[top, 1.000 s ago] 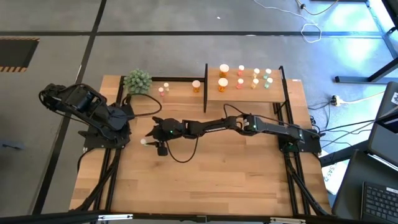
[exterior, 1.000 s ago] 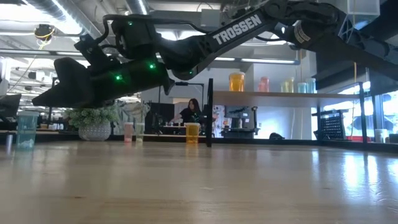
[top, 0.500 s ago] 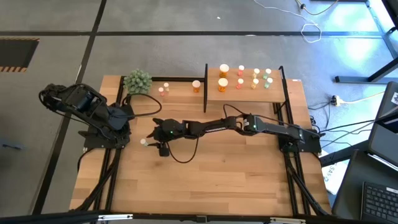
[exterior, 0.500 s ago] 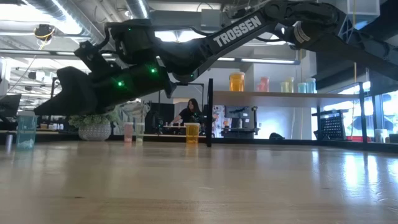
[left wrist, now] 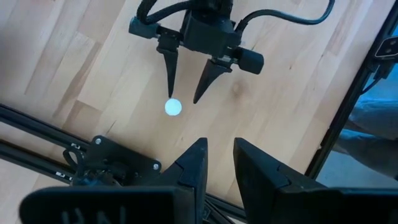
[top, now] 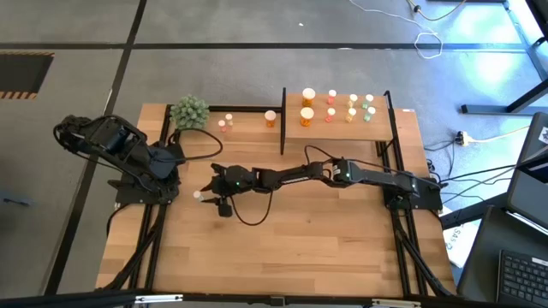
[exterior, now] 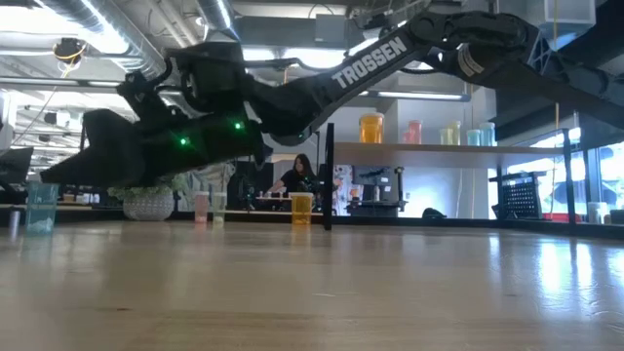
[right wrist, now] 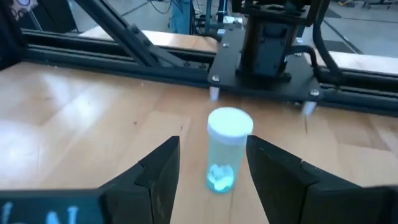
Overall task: Pick and place medicine bottles onto shelf by color
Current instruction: Put the blue pill bottle on the shelf aligned with the other blue pill bottles
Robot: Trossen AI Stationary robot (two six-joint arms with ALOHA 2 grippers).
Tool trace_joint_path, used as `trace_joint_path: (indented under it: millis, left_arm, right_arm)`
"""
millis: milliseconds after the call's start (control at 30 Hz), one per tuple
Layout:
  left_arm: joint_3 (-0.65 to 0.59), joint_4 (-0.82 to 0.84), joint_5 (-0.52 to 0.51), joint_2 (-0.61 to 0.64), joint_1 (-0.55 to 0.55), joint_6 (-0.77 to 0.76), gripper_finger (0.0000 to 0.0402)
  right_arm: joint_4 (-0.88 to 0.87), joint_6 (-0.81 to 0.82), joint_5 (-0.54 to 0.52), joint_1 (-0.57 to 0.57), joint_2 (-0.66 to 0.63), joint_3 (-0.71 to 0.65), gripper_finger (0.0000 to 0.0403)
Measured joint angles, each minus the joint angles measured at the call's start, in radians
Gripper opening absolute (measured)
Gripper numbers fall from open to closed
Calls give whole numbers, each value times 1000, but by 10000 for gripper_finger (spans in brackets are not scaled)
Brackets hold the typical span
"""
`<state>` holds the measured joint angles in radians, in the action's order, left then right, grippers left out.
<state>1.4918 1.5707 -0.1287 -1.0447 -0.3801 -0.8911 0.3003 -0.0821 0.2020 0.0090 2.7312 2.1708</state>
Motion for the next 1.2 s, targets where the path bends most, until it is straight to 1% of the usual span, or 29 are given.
trace_joint_path:
  millis: [467,600,800,867,967,1200]
  left_arm:
    - [0,0,-1,0,0,1,72]
    - [0,0,-1,0,0,1,72]
    - [0,0,-1,0,0,-21,72]
    - [0,0,-1,0,0,-23,72]
    - [0,0,-1,0,0,-23,72]
    - [0,0,-2,0,0,-24,72]
  right_arm:
    - [19,-2,-1,0,16,2,188]
    - [45,4,-43,0,16,3,188]
    - [46,27,-40,0,16,3,188]
    - [51,25,-22,0,16,3,188]
    - [100,30,-17,0,26,3,188]
    - [118,51,-23,0,45,3,188]
